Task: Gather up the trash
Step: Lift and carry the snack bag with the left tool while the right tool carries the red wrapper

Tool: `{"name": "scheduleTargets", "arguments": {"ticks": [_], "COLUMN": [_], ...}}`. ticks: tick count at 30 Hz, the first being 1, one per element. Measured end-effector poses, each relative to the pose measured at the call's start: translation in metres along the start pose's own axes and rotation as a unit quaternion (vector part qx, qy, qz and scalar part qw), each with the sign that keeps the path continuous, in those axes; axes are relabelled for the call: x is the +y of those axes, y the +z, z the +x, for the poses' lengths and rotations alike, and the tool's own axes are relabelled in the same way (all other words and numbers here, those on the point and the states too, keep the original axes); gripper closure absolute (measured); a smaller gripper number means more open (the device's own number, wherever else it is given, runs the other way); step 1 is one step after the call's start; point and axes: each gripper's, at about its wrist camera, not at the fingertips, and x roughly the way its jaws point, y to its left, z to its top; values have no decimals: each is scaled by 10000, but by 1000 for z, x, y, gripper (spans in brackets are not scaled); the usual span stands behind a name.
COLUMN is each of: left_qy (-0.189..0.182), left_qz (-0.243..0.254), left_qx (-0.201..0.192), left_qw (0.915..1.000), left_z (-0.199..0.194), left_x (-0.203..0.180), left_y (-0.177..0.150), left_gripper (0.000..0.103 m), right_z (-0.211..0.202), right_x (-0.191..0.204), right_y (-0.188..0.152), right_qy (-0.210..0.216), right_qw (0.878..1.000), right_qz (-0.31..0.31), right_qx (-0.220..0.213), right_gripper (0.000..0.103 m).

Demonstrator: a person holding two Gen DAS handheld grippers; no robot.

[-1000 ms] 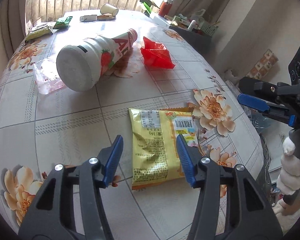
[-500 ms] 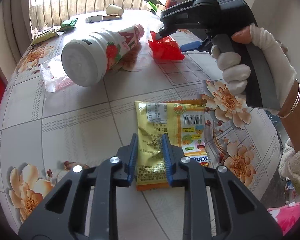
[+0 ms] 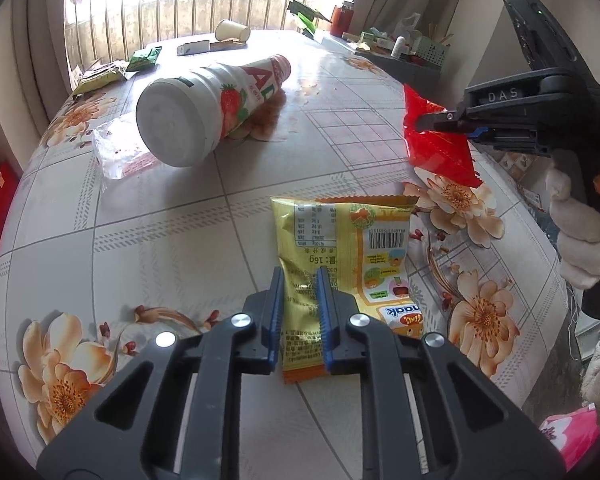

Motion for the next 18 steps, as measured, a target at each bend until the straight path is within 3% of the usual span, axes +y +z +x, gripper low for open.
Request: {"name": "scheduleTargets", "arguments": {"ticks": [10, 18], "left_qy": [-35, -82], "left_qz": [-110, -117], "left_qx": [-4, -163], "left_qw": [9999, 9998], "left_z": [-16, -37], "left_x": [-9, -16], "left_y": [-17, -19], "left_gripper": [95, 97], "right_z": [-51, -54], "right_x": [-10, -6], "right_y": [-99, -130], "right_qy": [336, 375], "right_qw": [9991, 9984], "right_qz": [243, 412], "right_qx": [-43, -114], "right_gripper": [90, 90]}}
